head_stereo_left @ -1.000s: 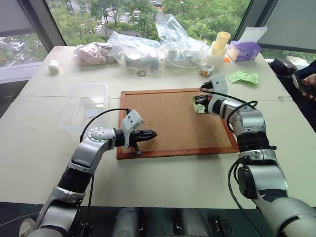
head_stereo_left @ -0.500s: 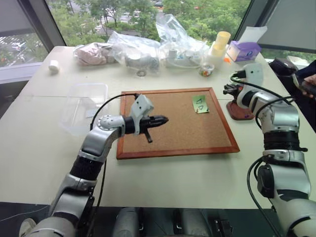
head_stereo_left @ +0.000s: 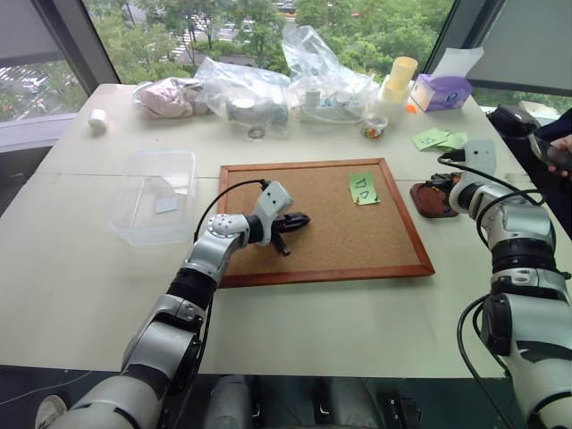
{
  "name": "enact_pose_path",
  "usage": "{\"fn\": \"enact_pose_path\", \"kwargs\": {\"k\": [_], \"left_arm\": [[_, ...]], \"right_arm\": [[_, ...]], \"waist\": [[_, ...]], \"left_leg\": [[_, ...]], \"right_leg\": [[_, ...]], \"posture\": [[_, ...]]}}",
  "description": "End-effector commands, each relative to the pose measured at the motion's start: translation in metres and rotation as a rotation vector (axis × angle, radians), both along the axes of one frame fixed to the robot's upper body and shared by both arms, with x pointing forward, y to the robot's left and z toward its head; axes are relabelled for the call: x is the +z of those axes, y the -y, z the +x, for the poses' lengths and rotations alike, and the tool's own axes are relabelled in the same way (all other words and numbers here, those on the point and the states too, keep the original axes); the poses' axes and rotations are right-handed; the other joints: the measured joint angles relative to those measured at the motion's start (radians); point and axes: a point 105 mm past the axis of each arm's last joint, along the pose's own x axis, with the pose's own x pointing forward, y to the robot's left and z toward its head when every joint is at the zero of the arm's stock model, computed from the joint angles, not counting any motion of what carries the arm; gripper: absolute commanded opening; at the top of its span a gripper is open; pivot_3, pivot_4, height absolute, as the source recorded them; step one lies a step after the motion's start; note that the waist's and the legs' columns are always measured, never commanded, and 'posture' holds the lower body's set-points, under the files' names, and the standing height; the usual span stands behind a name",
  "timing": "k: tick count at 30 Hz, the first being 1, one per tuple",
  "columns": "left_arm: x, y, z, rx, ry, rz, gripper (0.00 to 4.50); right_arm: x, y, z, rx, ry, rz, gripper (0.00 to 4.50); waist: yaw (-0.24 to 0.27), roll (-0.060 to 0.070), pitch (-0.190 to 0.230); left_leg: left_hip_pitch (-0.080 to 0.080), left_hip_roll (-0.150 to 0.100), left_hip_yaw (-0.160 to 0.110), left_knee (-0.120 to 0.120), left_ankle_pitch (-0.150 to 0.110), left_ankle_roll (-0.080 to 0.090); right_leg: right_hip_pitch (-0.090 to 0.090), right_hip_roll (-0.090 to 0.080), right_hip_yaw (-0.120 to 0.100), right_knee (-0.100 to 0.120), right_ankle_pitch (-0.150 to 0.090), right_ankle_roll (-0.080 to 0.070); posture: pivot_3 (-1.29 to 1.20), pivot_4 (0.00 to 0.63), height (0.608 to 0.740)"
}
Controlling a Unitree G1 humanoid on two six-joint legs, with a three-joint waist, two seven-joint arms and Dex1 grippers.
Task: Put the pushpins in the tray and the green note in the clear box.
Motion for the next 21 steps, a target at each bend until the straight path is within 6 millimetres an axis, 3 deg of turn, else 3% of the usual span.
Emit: {"fn": "enact_pose_path", "kwargs": {"k": [1, 11, 14, 19, 21], "left_arm": [[-0.015, -0.004, -0.003, 0.005, -0.040, 0.033, 0.00], [-0.013, -0.003, -0.004, 0.001, -0.035, 0.027, 0.00], [-0.013, -0.003, -0.006, -0.006, -0.034, 0.027, 0.00], [-0.012, -0.004, -0.007, -0.009, -0.033, 0.024, 0.00], [-0.011, -0.006, -0.007, -0.003, -0.033, 0.021, 0.00]], "right_arm": [[0.016, 0.006, -0.006, -0.004, 0.041, -0.014, 0.08], [-0.006, 0.012, -0.022, -0.020, -0.015, -0.005, 0.08], [-0.004, 0.012, -0.022, -0.020, -0.011, 0.004, 0.90], [0.004, 0.011, -0.022, -0.013, 0.004, 0.008, 3.43], [0.011, 0.011, -0.023, -0.010, 0.021, 0.008, 3.43]], "waist": [[0.000, 0.000, 0.000], [0.000, 0.001, -0.001], [0.000, 0.001, -0.001], [-0.001, 0.001, -0.001], [-0.001, 0.001, -0.001]], "left_leg": [[0.000, 0.000, 0.000, 0.000, 0.000, 0.000], [0.001, 0.000, 0.000, 0.000, 0.000, 0.000], [0.001, 0.000, 0.000, 0.000, 0.000, 0.000], [0.001, 0.000, 0.000, 0.000, 0.000, 0.000], [0.001, 0.000, 0.000, 0.000, 0.000, 0.000]], "right_leg": [[0.000, 0.000, 0.000, 0.000, 0.000, 0.000], [0.001, 0.000, 0.000, 0.000, 0.000, 0.000], [0.001, 0.000, 0.000, 0.000, 0.000, 0.000], [0.001, 0.000, 0.000, 0.000, 0.000, 0.000], [0.001, 0.000, 0.000, 0.000, 0.000, 0.000]], "posture": [[0.00, 0.150, 0.740], [0.00, 0.150, 0.740], [0.00, 0.150, 0.740], [0.00, 0.150, 0.740], [0.00, 0.150, 0.740]]}}
